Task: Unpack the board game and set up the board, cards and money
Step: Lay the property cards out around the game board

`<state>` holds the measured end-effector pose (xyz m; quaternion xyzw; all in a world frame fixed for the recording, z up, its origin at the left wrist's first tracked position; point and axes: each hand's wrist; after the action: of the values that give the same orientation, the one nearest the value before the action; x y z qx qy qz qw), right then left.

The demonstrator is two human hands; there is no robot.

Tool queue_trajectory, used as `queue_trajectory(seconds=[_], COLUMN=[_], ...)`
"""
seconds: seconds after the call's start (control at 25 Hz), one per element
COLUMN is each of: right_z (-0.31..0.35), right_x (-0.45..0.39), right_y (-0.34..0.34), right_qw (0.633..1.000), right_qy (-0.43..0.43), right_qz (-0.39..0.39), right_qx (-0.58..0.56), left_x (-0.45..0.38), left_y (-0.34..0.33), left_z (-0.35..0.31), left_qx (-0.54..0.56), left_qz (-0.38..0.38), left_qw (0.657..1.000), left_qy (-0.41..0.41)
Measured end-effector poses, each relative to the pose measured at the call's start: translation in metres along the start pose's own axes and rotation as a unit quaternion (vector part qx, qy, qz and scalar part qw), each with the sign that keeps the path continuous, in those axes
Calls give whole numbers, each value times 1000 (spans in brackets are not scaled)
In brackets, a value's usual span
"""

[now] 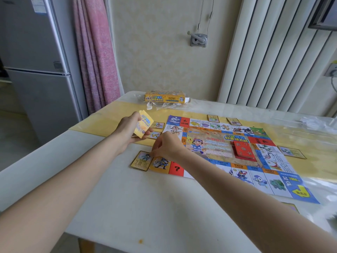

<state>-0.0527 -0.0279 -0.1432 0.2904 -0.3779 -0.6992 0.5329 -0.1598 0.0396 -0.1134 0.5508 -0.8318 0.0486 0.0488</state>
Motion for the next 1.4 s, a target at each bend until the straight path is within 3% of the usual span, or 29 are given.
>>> queue_trajectory(seconds=[0.24,0.36,0.48,0.64,0.76,0.92,1.16,1.4], right_z=[-20,-38,-58,-78,-79,-78,-94,-105], right_x=[4,14,28,43,50,56,66,69], right_y=[64,90,100,123,133,138,153,147], right_qw=[981,957,954,922,903,868,889,931], right_qy=[-66,-75,-91,-164,-186,-154,-150,-139], right_qz=[-72,-65,-90,-137,-88,-41,-161,-120], right_qx=[-168,-273,-272,-323,-377,-471,-402,-316], left_x=[-6,-3,4,2,9,18,16,21], left_y=[-22,-48,-74,-91,-106,-118,-111,-113], left_z=[5,5,4,3,1,-2,-3,-8], left_qx=[19,23,14,12,-85,-48,-9,-6], left_qz=[53,122,173,153,193,272,250,250], left_qw=[998,992,985,988,977,961,967,967], left_qy=[14,17,16,12,-11,25,39,40])
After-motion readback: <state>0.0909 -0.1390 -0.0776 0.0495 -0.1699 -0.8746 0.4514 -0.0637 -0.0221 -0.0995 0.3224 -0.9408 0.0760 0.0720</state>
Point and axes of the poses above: each hand's wrist, its own x-axis away from the middle knuckle, its own y-axis out of the back of the hand, z = x × y
